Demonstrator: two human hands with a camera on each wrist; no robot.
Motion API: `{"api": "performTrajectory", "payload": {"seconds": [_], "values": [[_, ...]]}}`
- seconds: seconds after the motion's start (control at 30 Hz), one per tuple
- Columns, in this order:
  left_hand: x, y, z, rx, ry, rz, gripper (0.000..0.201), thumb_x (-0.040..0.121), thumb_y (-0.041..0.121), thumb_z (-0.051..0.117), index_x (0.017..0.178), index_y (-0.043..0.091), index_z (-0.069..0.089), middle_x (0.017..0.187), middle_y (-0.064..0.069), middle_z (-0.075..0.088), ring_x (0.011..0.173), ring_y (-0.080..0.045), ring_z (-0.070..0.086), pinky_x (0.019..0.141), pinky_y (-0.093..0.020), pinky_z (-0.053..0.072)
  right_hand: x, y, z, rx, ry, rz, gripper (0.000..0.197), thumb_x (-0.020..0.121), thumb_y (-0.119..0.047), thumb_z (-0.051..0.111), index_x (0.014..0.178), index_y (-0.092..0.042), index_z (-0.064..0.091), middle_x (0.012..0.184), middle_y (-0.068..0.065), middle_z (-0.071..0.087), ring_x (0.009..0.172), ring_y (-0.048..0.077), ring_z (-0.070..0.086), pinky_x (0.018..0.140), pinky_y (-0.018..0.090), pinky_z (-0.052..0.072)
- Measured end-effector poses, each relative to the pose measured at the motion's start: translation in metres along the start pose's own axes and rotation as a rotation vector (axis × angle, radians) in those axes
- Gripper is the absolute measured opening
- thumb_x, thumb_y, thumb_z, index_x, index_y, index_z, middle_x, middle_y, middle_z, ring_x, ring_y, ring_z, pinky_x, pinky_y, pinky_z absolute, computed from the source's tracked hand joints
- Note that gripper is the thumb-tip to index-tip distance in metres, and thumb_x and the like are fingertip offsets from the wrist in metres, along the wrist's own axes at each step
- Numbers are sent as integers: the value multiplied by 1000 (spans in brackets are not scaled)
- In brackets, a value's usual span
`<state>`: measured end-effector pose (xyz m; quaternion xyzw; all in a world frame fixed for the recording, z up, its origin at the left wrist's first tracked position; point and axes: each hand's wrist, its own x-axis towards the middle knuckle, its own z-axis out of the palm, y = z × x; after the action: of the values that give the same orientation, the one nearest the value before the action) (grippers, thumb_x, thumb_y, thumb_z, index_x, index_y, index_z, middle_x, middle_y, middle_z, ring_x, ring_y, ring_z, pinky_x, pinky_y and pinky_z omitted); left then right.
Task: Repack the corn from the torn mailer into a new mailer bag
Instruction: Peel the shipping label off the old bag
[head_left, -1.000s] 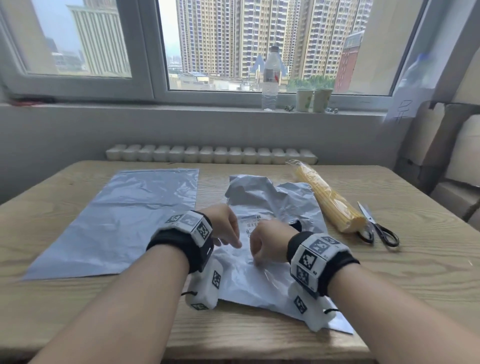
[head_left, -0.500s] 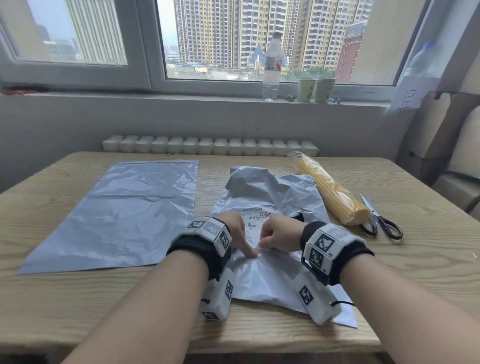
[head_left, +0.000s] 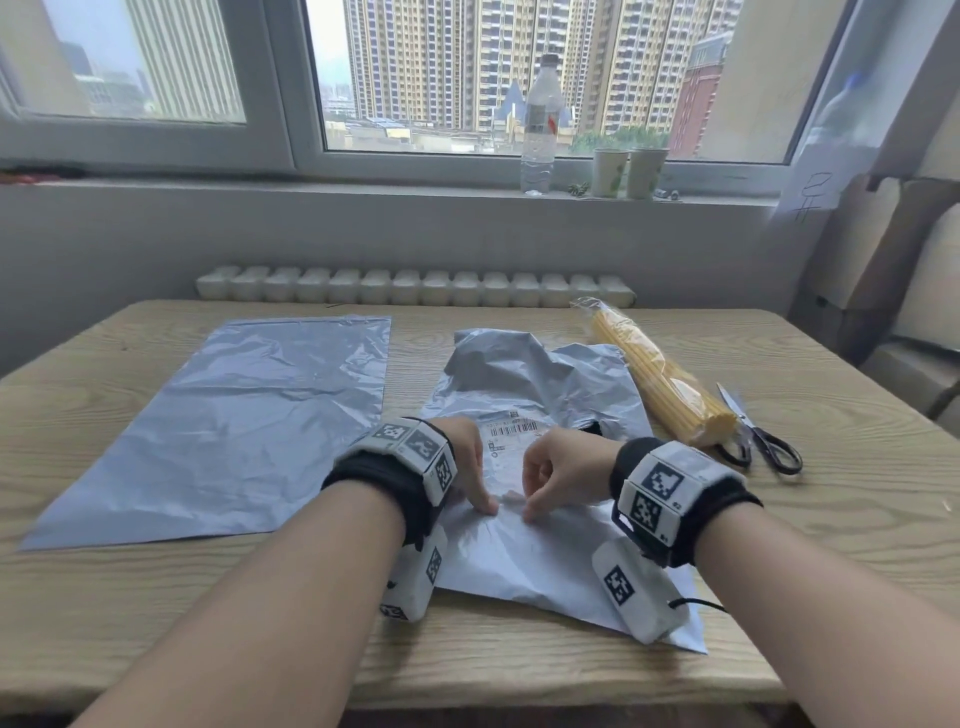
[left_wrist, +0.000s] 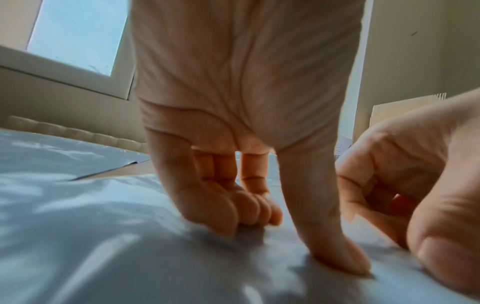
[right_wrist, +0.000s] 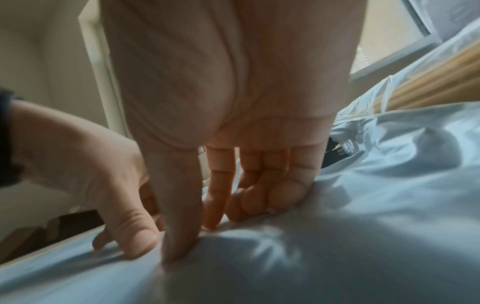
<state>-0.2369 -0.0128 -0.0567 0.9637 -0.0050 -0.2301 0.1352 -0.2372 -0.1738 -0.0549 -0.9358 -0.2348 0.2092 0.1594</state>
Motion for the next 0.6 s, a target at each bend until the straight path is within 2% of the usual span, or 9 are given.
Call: {"api": "performTrajectory", "payload": {"seconds": [0.13,0.17,0.23,0.3,0.37,0.43,0.53,0.6], "values": [[-1,13,-2,49,-9,24,34,73,28,82,97,6,72,70,-1,66,62,-13,59,62,-19,50,3,-3,0,-39,13,16,9,79,-26,74,81,-22,66,70,-10,59,61,3,51,58,17,44],[-1,16,-1,57,3,23,37,72,32,82,95,6,72,74,-3,68,65,-14,61,64,-21,51,4,-3,-1,-35,13,15,9,79,-25,73,82,-21,66,71,-9,59,61,2,51,59,17,44],[-2,20,3,75,43,5,42,66,46,82,81,10,66,77,-3,68,69,-16,60,65,-26,49,5,-3,-3,-30,8,15,8,79,-25,73,80,-22,66,71,-8,60,61,3,51,59,18,45],[0,20,9,90,74,-21,48,60,56,81,69,15,56,72,0,66,68,-17,59,64,-26,46,6,-2,-4,-25,4,18,8,79,-26,74,80,-21,67,70,-8,60,61,3,51,60,18,45],[4,17,14,79,92,-31,52,55,59,82,65,17,52,68,2,62,66,-17,58,63,-26,45,7,0,-3,-28,7,12,9,80,-28,73,82,-20,68,69,-8,60,61,4,51,61,19,45],[6,15,14,57,77,-37,54,53,59,83,70,16,56,70,1,64,66,-18,58,64,-26,45,8,2,-3,-26,13,-1,9,82,-27,71,77,-20,66,67,-8,59,60,4,51,61,20,46],[5,16,12,40,36,-37,62,57,56,83,94,9,66,79,-3,67,71,-20,59,68,-27,46,10,4,-5,-16,6,-8,20,86,-22,67,68,-22,59,62,-7,57,54,5,50,57,19,45],[1,17,10,38,33,-33,68,61,55,82,105,6,66,83,-4,66,74,-20,59,69,-27,45,11,5,-6,-7,1,-12,22,87,-22,65,67,-22,58,61,-6,57,52,5,50,56,20,45]]}}
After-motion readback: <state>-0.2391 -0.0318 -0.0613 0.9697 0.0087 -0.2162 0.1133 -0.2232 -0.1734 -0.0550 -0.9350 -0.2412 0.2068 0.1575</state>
